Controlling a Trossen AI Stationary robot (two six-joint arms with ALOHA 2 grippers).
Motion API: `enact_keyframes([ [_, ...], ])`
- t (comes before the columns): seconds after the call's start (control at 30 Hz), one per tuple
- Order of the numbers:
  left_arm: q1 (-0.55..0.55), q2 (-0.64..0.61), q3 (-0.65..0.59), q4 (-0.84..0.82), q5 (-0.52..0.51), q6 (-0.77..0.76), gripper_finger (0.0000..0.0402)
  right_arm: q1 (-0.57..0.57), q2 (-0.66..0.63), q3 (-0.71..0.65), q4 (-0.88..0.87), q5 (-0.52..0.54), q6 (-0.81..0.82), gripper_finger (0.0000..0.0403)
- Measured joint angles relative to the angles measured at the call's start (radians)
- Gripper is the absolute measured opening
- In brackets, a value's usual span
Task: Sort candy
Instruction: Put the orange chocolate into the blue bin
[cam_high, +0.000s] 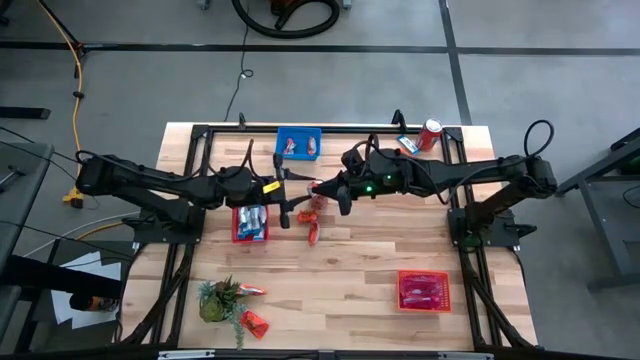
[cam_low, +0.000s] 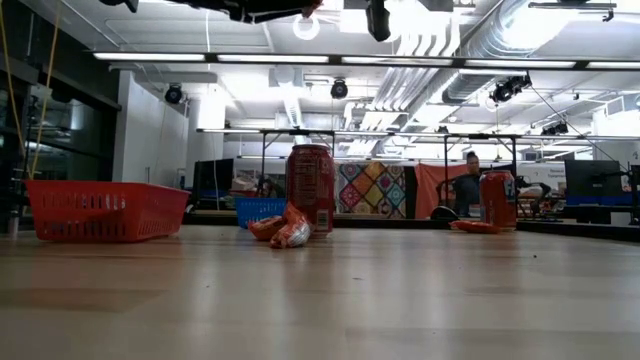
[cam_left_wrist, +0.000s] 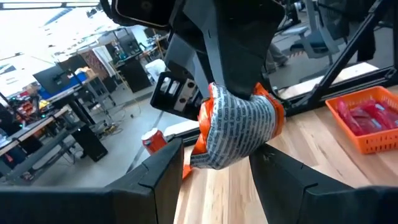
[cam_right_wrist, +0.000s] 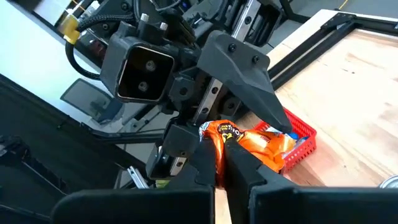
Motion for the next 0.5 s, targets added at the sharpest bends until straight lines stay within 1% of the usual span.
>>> enact_keyframes([
  [0.23,0.000,0.000,0.000,0.008,0.076,-0.019,0.0170,0.000,0.000,0.000,0.002,0.011,-0.022,0.0006],
  [0.5,-0.011,0.000,0.000,0.044,0.080,0.005,0.0170,-0.001,0.000,0.000,0.010,0.017,-0.026,0.0015],
])
